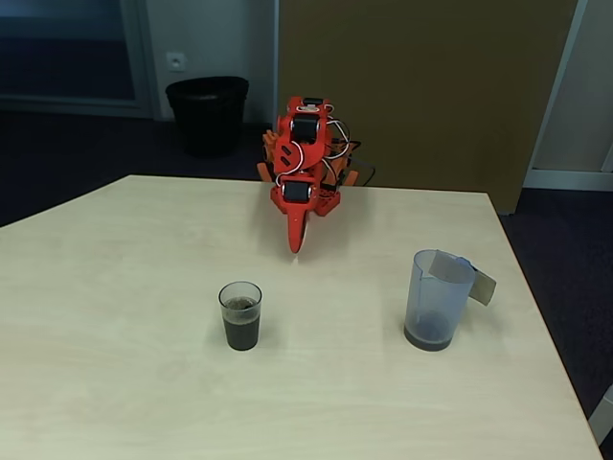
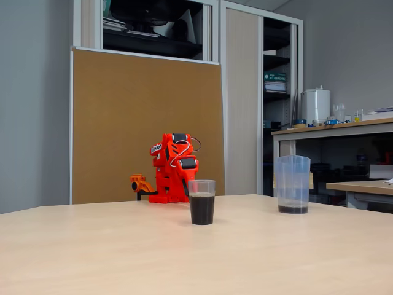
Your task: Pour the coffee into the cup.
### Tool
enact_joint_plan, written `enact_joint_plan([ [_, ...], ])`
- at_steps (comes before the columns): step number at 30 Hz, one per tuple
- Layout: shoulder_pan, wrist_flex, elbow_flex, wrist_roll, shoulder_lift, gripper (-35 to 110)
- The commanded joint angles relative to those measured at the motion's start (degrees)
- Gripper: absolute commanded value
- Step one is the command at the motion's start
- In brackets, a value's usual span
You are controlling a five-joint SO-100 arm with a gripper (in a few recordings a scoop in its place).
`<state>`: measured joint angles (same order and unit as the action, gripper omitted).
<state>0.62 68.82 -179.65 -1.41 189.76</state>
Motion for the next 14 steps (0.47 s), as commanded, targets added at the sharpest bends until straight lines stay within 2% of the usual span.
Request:
enact_joint_plan([
  [1,0.44,0.79,-0.35,0.00,0.79,0],
  [14,-0.18,0.79,-0.35,0.00,0.79,0],
])
